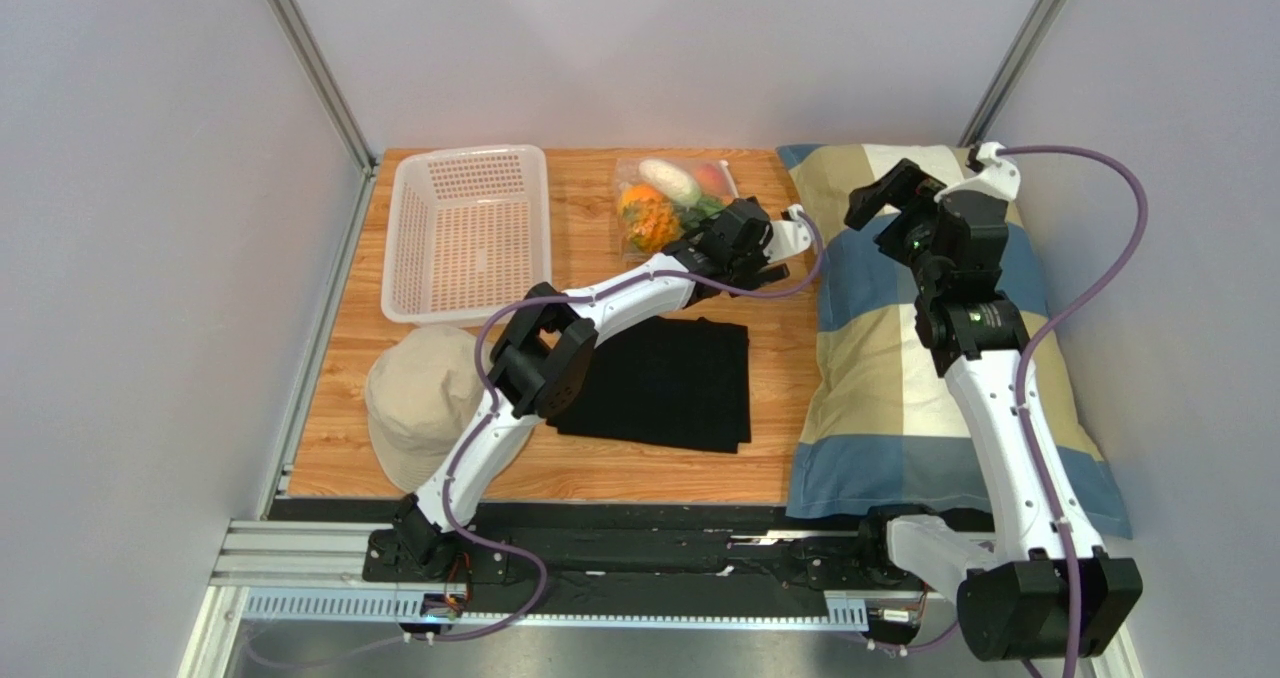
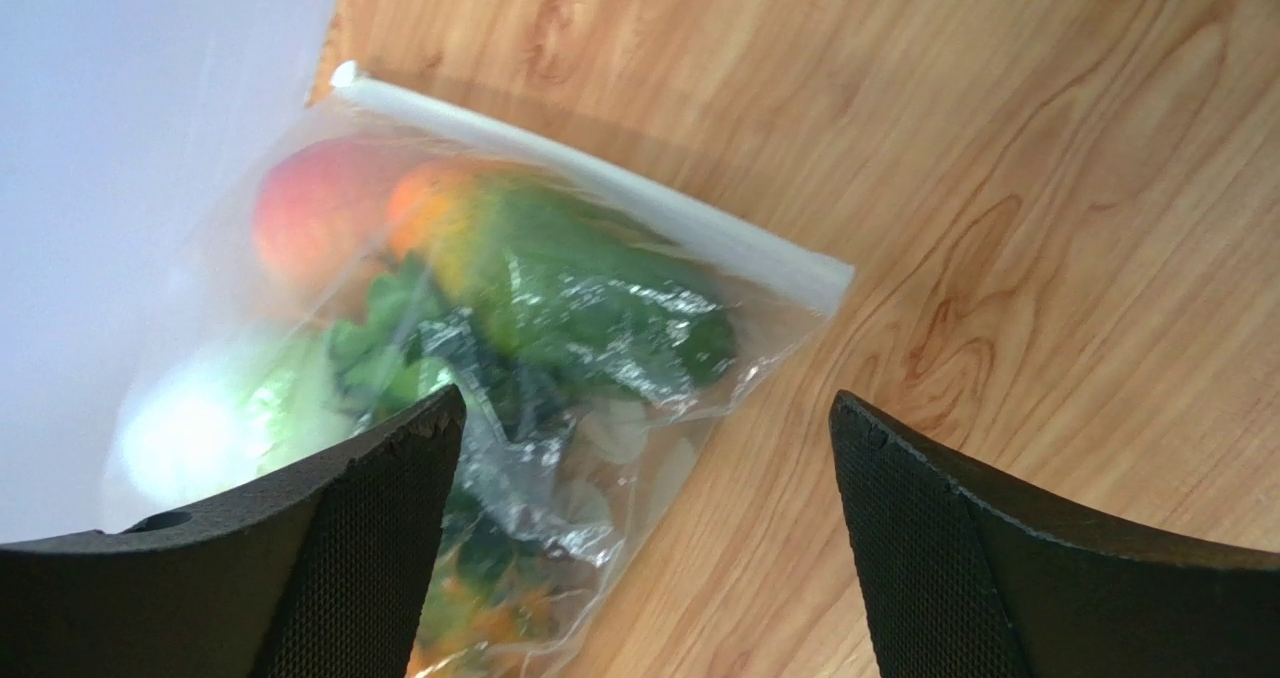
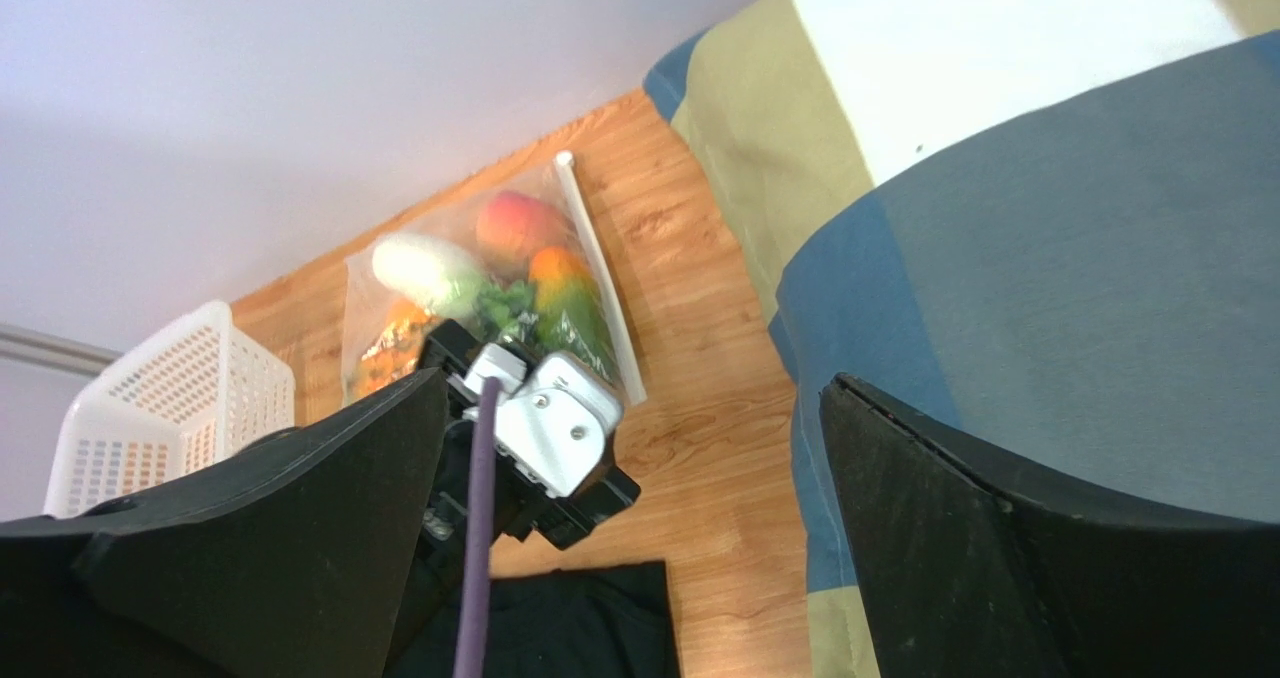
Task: Open the zip-top bag and remove the fake food
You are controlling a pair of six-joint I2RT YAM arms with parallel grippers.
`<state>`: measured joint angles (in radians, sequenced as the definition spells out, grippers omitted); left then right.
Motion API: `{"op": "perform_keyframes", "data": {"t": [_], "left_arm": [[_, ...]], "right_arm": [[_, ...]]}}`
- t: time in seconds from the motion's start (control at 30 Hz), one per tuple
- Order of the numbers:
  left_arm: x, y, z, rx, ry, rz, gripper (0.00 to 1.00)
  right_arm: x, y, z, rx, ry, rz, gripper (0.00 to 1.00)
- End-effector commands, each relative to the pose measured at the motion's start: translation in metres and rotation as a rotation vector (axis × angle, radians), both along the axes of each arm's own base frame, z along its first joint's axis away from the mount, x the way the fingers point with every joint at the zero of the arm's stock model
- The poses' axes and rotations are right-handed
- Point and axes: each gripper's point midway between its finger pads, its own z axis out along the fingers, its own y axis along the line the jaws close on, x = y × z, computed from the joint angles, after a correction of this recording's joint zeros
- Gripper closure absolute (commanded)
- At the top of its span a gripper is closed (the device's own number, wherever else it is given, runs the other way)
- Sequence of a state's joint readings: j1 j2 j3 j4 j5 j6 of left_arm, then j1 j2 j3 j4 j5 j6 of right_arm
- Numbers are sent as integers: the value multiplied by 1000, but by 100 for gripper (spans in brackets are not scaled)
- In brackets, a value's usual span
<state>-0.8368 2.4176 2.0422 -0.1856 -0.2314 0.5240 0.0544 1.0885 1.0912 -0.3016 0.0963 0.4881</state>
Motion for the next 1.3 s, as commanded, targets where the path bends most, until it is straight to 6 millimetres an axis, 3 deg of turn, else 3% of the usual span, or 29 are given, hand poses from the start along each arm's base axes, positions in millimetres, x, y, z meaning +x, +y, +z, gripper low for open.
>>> {"op": "perform_keyframes", "data": {"t": [0.0,0.07,0.1,0.13,0.17,0.2,0.23,0.4,0.43,0.5,0.53,0.57,0.63,0.77,0.8,0.87,0.9,0.93,0.97,1.0,1.03,1.07,1.1,1.17,1.2,1.23,1.27], "left_arm": [[-1,-15,-1,-2,37,-38,4],[4,-15,-14,28,34,-28,1],[9,-16,-7,28,21,-17,1],[11,-16,-23,51,35,-12,1],[14,-15,-26,62,31,-5,1],[17,-17,-19,66,20,-1,1],[19,-17,-30,82,26,5,1],[27,-16,-23,83,-4,42,3],[28,-15,-30,98,-1,46,16],[31,-10,-30,121,-18,70,30],[34,-7,-34,135,-25,83,47],[35,-4,-33,147,-42,102,57],[42,0,-29,147,-81,134,100],[43,3,-30,159,-97,140,100],[42,7,-35,169,-87,141,100],[42,15,-19,135,-100,184,100],[35,30,-39,175,-67,201,100],[32,36,-3,115,-96,230,100],[22,49,-20,118,-85,243,100],[19,57,-8,77,-91,254,100],[13,63,42,-37,-119,273,100],[4,73,35,-63,-93,263,100],[2,86,77,-142,-123,285,100],[-8,100,84,-225,-85,288,92],[-8,117,113,-291,-103,305,82],[-11,122,118,-342,-84,311,76],[-13,132,112,-369,-55,292,71]], "right_arm": [[-5,-14,12,-35,-49,-50,0],[-4,-13,12,-35,-49,-44,0],[-3,-13,11,-36,-46,-41,0],[-2,-12,10,-36,-42,-36,0],[-2,-11,10,-36,-42,-33,0],[-1,-11,9,-36,-39,-31,0],[-1,-10,8,-32,-38,-29,0],[0,-6,9,-23,-49,-11,0],[0,-7,8,-20,-48,-13,0],[1,-7,7,-15,-48,-14,0],[1,-5,7,-9,-50,-8,0],[2,-4,7,-5,-56,-2,0],[4,-1,4,3,-51,12,0],[14,5,-6,21,-19,36,0],[21,7,-18,24,13,44,0],[30,18,-23,46,29,97,0],[37,21,-30,56,50,112,0],[48,27,-43,70,86,140,0],[56,32,-49,78,103,157,0],[63,35,-53,92,115,168,0],[78,45,-60,96,134,197,0],[84,50,-63,92,147,205,0],[91,54,-65,77,159,212,0],[116,73,-73,57,190,225,0],[126,81,-77,58,203,240,0],[134,93,-81,90,219,272,0],[159,101,-91,118,230,284,0]]}}
